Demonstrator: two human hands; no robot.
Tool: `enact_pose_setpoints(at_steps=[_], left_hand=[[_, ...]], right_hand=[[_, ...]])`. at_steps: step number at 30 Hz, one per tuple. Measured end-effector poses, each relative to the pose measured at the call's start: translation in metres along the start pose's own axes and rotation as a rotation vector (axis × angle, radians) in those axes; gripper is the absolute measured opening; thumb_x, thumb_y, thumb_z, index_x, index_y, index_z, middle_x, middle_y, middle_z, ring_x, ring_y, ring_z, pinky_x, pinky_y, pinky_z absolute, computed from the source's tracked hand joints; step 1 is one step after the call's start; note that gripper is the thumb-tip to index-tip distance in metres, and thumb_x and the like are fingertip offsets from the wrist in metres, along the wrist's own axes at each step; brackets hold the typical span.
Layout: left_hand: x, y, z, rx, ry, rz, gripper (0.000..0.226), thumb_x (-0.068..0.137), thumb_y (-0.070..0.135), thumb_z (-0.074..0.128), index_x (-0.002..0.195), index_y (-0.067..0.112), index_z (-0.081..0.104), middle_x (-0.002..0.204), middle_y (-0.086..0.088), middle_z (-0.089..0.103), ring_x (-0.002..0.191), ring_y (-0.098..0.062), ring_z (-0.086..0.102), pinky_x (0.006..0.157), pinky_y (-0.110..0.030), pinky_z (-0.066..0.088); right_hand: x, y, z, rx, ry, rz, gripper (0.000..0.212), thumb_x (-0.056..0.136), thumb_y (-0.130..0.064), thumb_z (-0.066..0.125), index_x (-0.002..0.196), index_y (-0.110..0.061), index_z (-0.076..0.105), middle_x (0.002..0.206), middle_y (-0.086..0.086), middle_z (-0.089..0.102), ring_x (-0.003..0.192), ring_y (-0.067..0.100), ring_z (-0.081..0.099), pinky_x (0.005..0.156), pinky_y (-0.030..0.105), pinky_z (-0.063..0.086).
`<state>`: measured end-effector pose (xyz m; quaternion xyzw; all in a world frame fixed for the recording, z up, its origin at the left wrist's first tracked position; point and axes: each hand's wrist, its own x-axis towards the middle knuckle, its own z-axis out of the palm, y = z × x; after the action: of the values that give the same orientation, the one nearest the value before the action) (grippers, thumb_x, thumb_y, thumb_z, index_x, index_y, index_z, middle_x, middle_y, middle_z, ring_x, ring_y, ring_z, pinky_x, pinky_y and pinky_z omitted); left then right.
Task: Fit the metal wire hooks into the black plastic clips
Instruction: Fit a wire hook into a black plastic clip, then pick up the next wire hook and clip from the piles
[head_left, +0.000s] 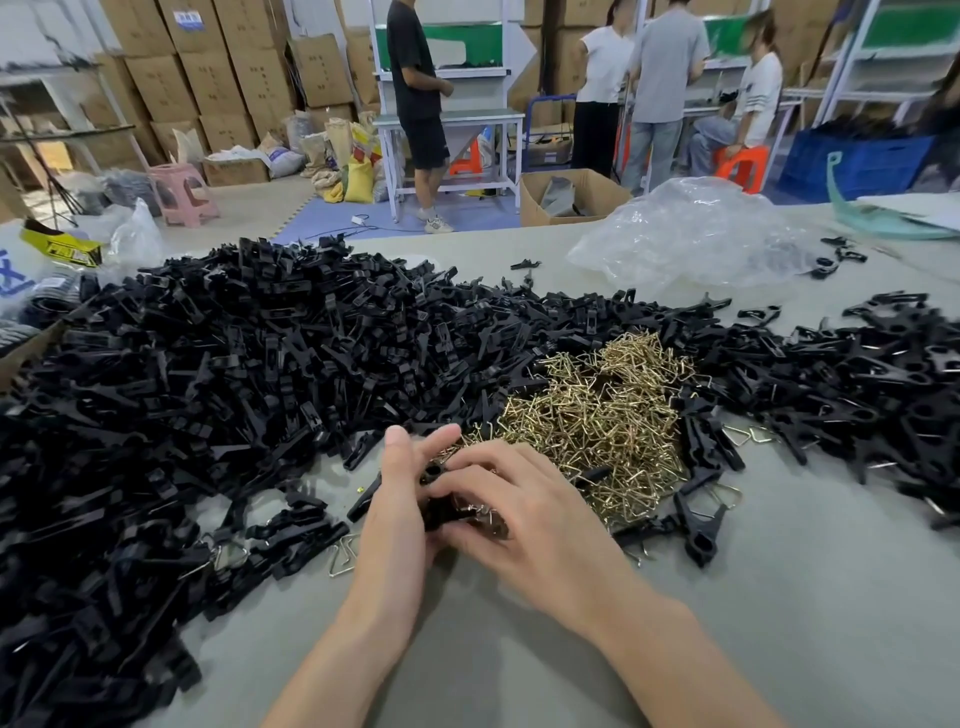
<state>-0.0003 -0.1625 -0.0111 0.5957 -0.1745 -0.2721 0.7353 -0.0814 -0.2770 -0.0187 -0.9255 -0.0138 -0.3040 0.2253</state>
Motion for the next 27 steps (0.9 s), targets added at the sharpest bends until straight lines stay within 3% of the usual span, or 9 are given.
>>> enact_pose_setpoints(at_steps=[4, 7, 9, 12, 15, 18, 22, 25, 27], left_hand=[[-0.003, -0.002, 0.0, -0.012, -0.026, 0.081, 0.082, 0.071, 0.087, 0.041, 0.126, 0.029, 0.065, 0.107, -0.005, 0.075, 0.1, -0.026, 0.072, 0.082, -0.045, 0.059], [-0.001, -0.004, -0.002, -0.031, -0.023, 0.111, 0.085, 0.078, 0.084, 0.038, 0.128, 0.018, 0.06, 0.086, -0.008, 0.072, 0.078, -0.021, 0.068, 0.063, -0.035, 0.057], [0.0, -0.005, -0.004, -0.031, -0.013, 0.123, 0.085, 0.083, 0.083, 0.035, 0.127, 0.013, 0.059, 0.082, -0.012, 0.071, 0.07, -0.021, 0.066, 0.058, -0.033, 0.056], [0.001, -0.01, -0.007, -0.003, -0.014, 0.15, 0.085, 0.083, 0.084, 0.035, 0.12, 0.013, 0.064, 0.08, -0.013, 0.07, 0.067, -0.021, 0.065, 0.058, -0.034, 0.056], [0.001, -0.015, -0.008, 0.026, -0.018, 0.149, 0.077, 0.088, 0.076, 0.033, 0.112, 0.012, 0.068, 0.081, -0.012, 0.07, 0.068, -0.02, 0.065, 0.06, -0.033, 0.055], [-0.003, -0.013, -0.004, 0.089, 0.005, 0.158, 0.066, 0.092, 0.067, 0.033, 0.104, 0.016, 0.072, 0.084, -0.014, 0.071, 0.07, -0.021, 0.065, 0.068, -0.042, 0.053], [-0.014, -0.011, 0.002, 0.308, 0.15, 0.33, 0.04, 0.105, 0.047, 0.037, 0.096, 0.031, 0.072, 0.087, -0.002, 0.073, 0.076, -0.012, 0.066, 0.07, -0.038, 0.053], [-0.013, -0.012, -0.003, 0.614, 0.345, 0.476, 0.026, 0.106, 0.032, 0.042, 0.106, 0.032, 0.068, 0.098, 0.016, 0.068, 0.093, -0.004, 0.062, 0.084, -0.034, 0.05], [-0.004, -0.013, -0.008, 0.8, 0.434, 0.48, 0.023, 0.102, 0.024, 0.048, 0.118, 0.02, 0.065, 0.116, 0.007, 0.064, 0.111, -0.014, 0.054, 0.099, -0.04, 0.044]], right_hand=[[-0.003, 0.0, -0.008, 0.028, 0.11, 0.06, 0.028, 0.092, -0.038, 0.068, 0.117, -0.027, 0.064, 0.118, -0.013, 0.06, 0.111, 0.008, 0.053, 0.1, 0.028, 0.044], [-0.01, -0.002, -0.022, 0.236, 0.227, 0.282, 0.026, 0.092, -0.045, 0.067, 0.115, -0.032, 0.064, 0.11, -0.02, 0.063, 0.107, 0.003, 0.057, 0.092, 0.018, 0.043], [-0.01, 0.001, -0.043, 0.484, 0.341, 0.481, 0.026, 0.09, -0.048, 0.069, 0.111, -0.035, 0.064, 0.104, -0.018, 0.068, 0.098, 0.005, 0.064, 0.084, 0.02, 0.049], [0.001, 0.029, -0.107, 0.816, 0.704, 0.623, 0.037, 0.083, -0.043, 0.072, 0.112, -0.021, 0.065, 0.097, -0.009, 0.073, 0.091, 0.005, 0.068, 0.076, 0.019, 0.054], [0.007, 0.057, -0.18, 1.179, 1.023, 0.7, 0.05, 0.092, -0.042, 0.066, 0.124, -0.005, 0.056, 0.115, 0.014, 0.068, 0.102, 0.017, 0.067, 0.081, 0.022, 0.058], [-0.005, 0.062, -0.184, 1.227, 0.918, 0.839, 0.067, 0.097, -0.039, 0.061, 0.146, 0.0, 0.038, 0.125, 0.022, 0.061, 0.106, 0.019, 0.066, 0.092, 0.029, 0.057], [-0.017, 0.039, -0.118, 0.966, 0.697, 0.858, 0.023, 0.102, -0.021, 0.059, 0.124, -0.022, 0.06, 0.109, 0.001, 0.073, 0.095, 0.015, 0.071, 0.083, 0.028, 0.06], [-0.01, 0.016, -0.065, 0.655, 0.54, 0.742, 0.025, 0.102, -0.015, 0.054, 0.115, -0.035, 0.063, 0.098, -0.018, 0.071, 0.076, 0.0, 0.067, 0.068, 0.018, 0.055], [-0.002, 0.004, -0.037, 0.477, 0.4, 0.606, 0.028, 0.103, -0.015, 0.052, 0.116, -0.037, 0.062, 0.1, -0.017, 0.069, 0.069, -0.004, 0.061, 0.06, 0.015, 0.049]])
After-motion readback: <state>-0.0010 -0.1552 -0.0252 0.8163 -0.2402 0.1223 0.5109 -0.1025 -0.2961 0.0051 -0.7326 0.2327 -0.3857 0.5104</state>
